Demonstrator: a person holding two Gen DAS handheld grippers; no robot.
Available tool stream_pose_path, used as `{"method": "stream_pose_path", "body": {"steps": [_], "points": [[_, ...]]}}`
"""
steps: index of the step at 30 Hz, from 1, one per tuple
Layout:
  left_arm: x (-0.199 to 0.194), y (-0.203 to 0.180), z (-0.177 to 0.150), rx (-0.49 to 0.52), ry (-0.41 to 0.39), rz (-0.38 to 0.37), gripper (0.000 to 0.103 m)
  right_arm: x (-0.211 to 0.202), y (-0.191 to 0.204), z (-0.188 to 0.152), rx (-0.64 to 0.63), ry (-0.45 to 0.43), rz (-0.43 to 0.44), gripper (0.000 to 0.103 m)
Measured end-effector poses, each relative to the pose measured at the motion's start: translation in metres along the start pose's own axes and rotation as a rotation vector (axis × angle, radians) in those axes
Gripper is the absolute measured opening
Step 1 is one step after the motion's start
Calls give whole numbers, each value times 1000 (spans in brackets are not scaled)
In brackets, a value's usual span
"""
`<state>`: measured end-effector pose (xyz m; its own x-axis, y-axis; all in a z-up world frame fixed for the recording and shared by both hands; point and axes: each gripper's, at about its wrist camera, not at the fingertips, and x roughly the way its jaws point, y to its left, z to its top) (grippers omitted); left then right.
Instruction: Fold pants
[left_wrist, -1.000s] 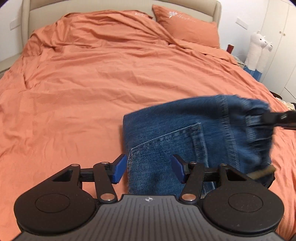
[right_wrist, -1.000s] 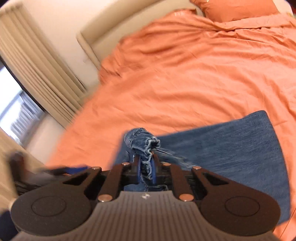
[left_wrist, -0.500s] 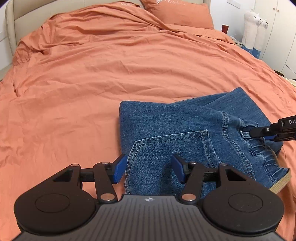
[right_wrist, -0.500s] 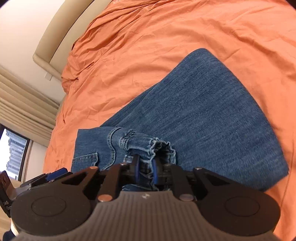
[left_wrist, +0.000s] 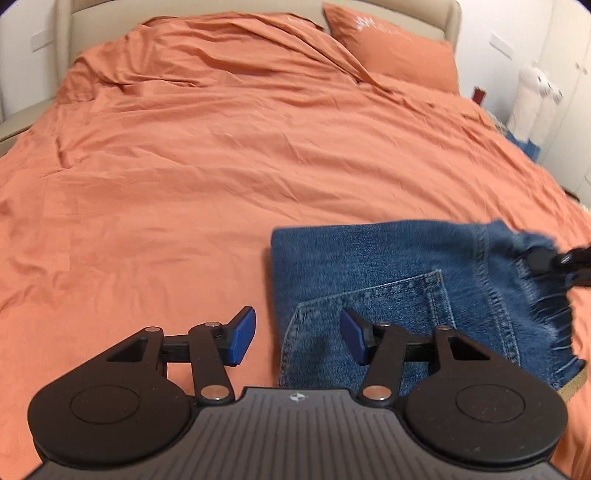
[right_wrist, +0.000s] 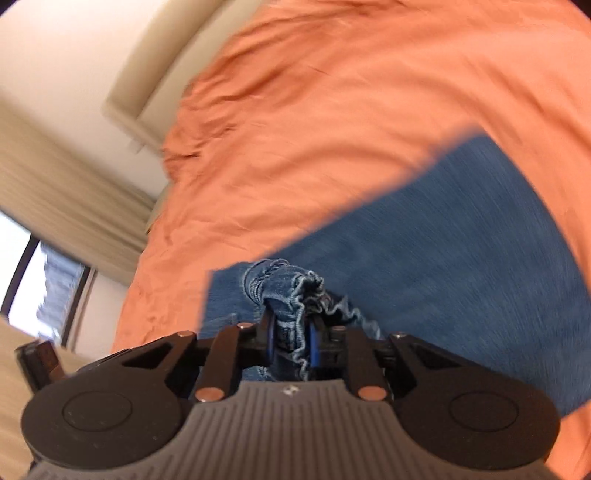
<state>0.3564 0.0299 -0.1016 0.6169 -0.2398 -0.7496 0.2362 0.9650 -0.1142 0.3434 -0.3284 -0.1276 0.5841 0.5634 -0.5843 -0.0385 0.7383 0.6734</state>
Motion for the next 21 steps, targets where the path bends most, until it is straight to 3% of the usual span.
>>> {"method": "stream_pose_path", "body": {"steps": [6,10,13,16,21], "points": [[-22,5,15,-83,-83,3,60,-31,127,45,-328,-28,-3,13],[-25,-3,19,-82,-98,-27,60,-58,158,74,-398,-65,-50,12],[-18,-12,17,-42,-92,-39,60,-62,132,87,-370,-60,-147,12],[-5,-24,12,11,-73,-44,58,-58,72,91,-298,-34,-242,12],[24,-45,4,102,-29,-39,57,-35,-30,87,-161,-3,-315,12]]}}
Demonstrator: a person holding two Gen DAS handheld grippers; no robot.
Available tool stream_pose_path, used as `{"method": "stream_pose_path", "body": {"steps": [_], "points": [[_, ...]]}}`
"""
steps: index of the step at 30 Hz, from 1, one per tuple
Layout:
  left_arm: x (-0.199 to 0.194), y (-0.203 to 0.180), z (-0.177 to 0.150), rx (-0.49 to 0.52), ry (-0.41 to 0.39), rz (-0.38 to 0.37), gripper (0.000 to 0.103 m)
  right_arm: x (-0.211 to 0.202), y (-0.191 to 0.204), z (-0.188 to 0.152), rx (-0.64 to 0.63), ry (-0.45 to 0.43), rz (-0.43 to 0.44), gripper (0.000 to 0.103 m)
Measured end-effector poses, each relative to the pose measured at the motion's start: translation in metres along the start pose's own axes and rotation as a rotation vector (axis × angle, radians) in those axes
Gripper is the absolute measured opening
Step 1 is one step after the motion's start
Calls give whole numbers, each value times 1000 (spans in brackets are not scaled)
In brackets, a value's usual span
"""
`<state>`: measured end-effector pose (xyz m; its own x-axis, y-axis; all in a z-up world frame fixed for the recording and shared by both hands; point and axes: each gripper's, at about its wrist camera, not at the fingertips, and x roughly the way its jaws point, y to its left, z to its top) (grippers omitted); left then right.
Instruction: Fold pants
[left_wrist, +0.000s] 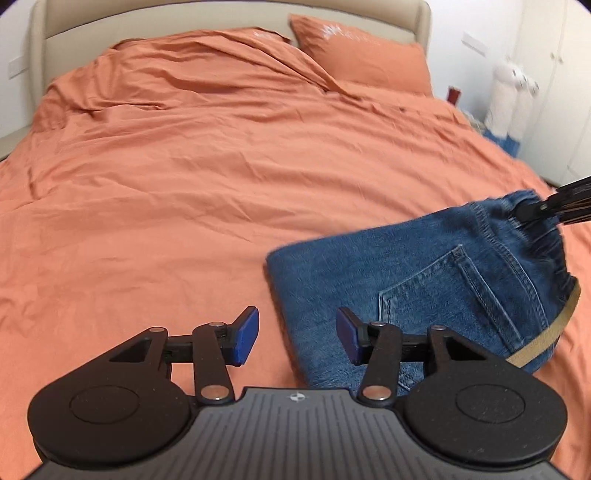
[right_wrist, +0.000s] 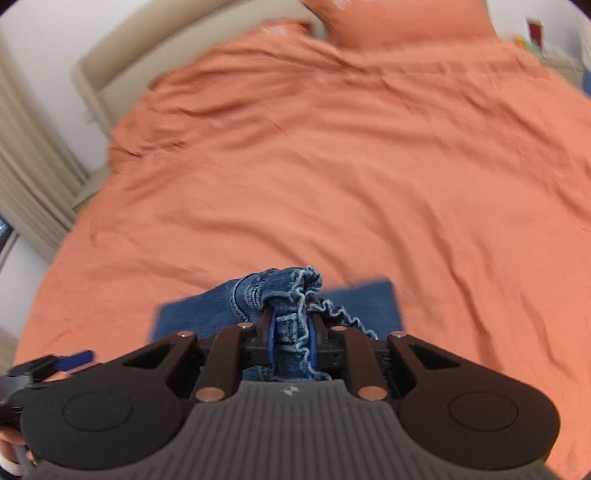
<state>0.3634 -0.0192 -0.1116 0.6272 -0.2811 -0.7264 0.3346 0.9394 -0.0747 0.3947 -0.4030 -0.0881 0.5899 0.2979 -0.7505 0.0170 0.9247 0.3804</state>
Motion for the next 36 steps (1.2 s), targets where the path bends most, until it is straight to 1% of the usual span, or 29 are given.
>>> {"method": "stream_pose_path", "body": {"steps": [2,5,7,9,10,12,13,15,17,20,23,25,28,32,34,36], "points": [[10,-6,-2,15,14,-11,57,24,-26,-8,58,9,10,12],[25,-11,-3,32,34,-6,57,48,-57,-15,112,24,29,13],[33,-14,-6,37,52,3,57,62,-65,-21,106,39,18,13],[37,-14,-8,37,64,17,57,75,-66,-22,95,44,0,15],[36,-15,-9,37,67,26,57,76,-67,-23,102,37,-3,18],[29,-19,-11,48,72,58,57,68,-63,-26,81,11,-26,28],[25,-22,-13,64,75,77,57,60,-58,-28,54,-14,-49,36],[13,-28,-16,102,79,100,57,35,-51,-40,17,-81,-69,35],[-1,-34,-21,140,83,114,57,5,-43,-58,-16,-150,-95,20],[-25,-42,-29,149,75,100,58,-33,-32,-93,-45,-259,-82,19],[-45,-51,-40,143,71,95,62,-47,-27,-126,-5,-316,-56,19],[-58,-59,-49,166,68,108,62,-44,-25,-138,27,-314,-55,19],[-74,-68,-69,187,81,103,64,-35,-19,-149,23,-310,-101,19],[-80,-75,-96,162,124,88,65,-25,-19,-157,12,-302,-153,19],[-75,-78,-110,136,155,89,65,-24,-21,-160,16,-304,-155,19],[-67,-79,-120,87,162,92,65,-24,-21,-161,22,-303,-149,19]]}}
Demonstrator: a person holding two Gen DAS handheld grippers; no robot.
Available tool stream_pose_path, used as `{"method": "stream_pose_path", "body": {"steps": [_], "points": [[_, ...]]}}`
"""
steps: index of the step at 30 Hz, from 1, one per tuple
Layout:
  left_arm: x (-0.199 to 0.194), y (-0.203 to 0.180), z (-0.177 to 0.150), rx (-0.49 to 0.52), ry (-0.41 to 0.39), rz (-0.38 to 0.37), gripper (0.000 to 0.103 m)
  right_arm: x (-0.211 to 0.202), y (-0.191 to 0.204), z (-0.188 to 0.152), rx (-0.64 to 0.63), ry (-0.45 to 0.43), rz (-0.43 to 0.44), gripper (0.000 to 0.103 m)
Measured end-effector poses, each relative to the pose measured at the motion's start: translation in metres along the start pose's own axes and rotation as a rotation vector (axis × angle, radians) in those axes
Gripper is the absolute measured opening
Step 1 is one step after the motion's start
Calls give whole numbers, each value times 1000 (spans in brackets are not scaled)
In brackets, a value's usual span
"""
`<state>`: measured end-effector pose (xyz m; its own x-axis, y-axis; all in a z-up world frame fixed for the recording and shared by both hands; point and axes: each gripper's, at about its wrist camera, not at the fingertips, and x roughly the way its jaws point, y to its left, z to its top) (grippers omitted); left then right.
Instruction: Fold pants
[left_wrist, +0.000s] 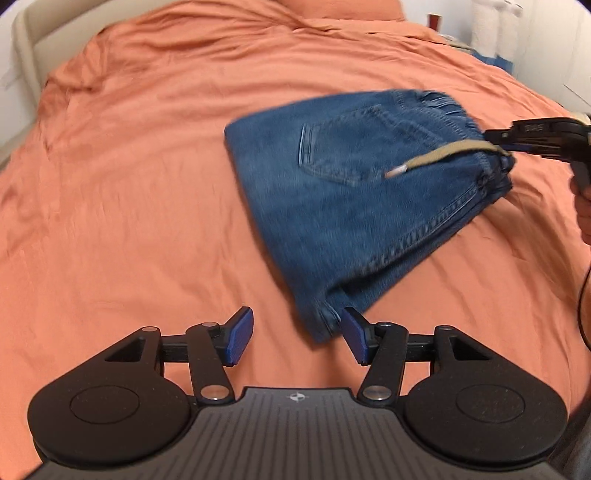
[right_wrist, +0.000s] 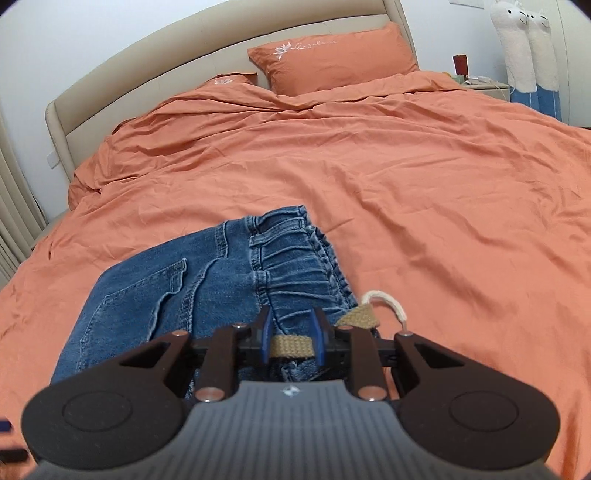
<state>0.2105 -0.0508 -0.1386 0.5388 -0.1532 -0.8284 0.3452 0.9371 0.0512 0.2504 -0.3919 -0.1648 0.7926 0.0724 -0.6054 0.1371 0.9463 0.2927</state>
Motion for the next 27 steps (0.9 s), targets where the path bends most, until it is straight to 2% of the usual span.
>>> {"method": "stream_pose_path", "body": {"steps": [5,7,8,9,11,15,17,22,27], "points": [[15,-2,1,-154,-30,-36,63,0,-8,-1,29,0,23,18],[17,-4,7,-165,-32,-15,44,1,-11,-2,39,0,28,17],[20,-5,9,-158,-4,7,31,2,-11,-2,42,-1,28,17],[23,-4,12,-150,34,1,23,3,-12,-1,42,-1,29,17],[18,-8,16,-80,44,56,21,4,-12,-1,44,2,30,17],[-11,-35,29,140,-5,165,20,7,-14,-2,41,17,28,14],[-7,-45,22,209,30,195,20,9,-14,-2,30,23,15,13],[36,-43,-9,224,122,187,20,16,-16,-6,21,52,-3,5],[33,-57,-19,338,107,216,20,19,-16,-8,5,61,-9,5]]}}
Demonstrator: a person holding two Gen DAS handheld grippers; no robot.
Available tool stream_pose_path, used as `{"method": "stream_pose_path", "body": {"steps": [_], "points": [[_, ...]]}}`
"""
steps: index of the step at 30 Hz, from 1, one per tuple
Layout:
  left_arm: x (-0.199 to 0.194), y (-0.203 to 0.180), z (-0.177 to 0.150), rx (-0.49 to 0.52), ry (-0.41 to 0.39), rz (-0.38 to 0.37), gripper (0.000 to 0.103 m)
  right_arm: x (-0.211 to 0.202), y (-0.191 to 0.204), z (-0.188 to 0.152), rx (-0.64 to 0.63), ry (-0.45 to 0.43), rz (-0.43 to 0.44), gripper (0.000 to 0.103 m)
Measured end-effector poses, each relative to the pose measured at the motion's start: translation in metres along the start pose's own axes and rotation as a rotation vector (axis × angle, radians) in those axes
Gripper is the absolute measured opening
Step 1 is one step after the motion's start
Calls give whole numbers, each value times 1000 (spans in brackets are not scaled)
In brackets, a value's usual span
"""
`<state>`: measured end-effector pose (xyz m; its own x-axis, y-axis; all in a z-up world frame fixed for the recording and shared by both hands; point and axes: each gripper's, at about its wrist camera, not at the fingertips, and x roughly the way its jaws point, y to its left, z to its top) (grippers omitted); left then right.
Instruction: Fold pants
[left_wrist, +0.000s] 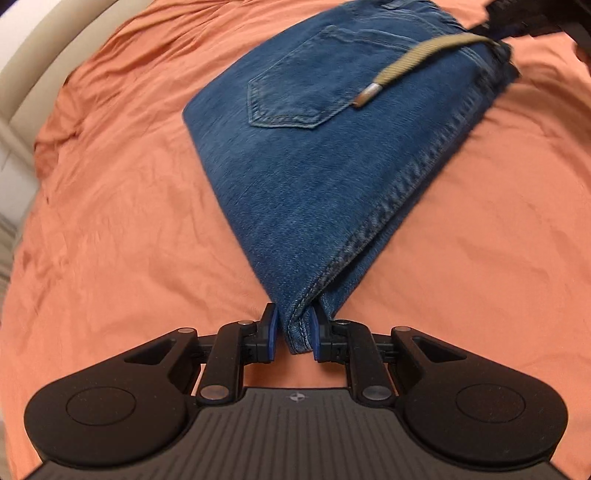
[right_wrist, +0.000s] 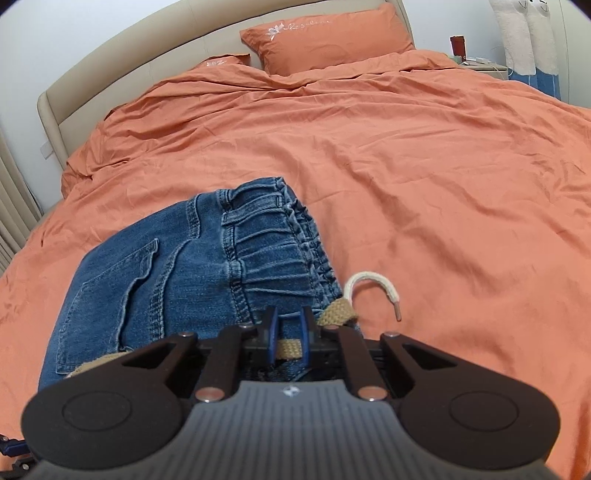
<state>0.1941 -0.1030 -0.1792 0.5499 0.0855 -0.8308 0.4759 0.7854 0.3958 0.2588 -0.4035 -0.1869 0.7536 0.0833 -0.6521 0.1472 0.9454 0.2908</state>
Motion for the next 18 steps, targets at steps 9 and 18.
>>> {"method": "stream_pose_path", "body": {"steps": [9,18], "points": [[-34,20,-17,-41,18,-98,22,-10,-3,2,14,15,3,7],[-50,85,18,-348,-112,-207,45,-61,-51,7,299,-3,166,51]]}}
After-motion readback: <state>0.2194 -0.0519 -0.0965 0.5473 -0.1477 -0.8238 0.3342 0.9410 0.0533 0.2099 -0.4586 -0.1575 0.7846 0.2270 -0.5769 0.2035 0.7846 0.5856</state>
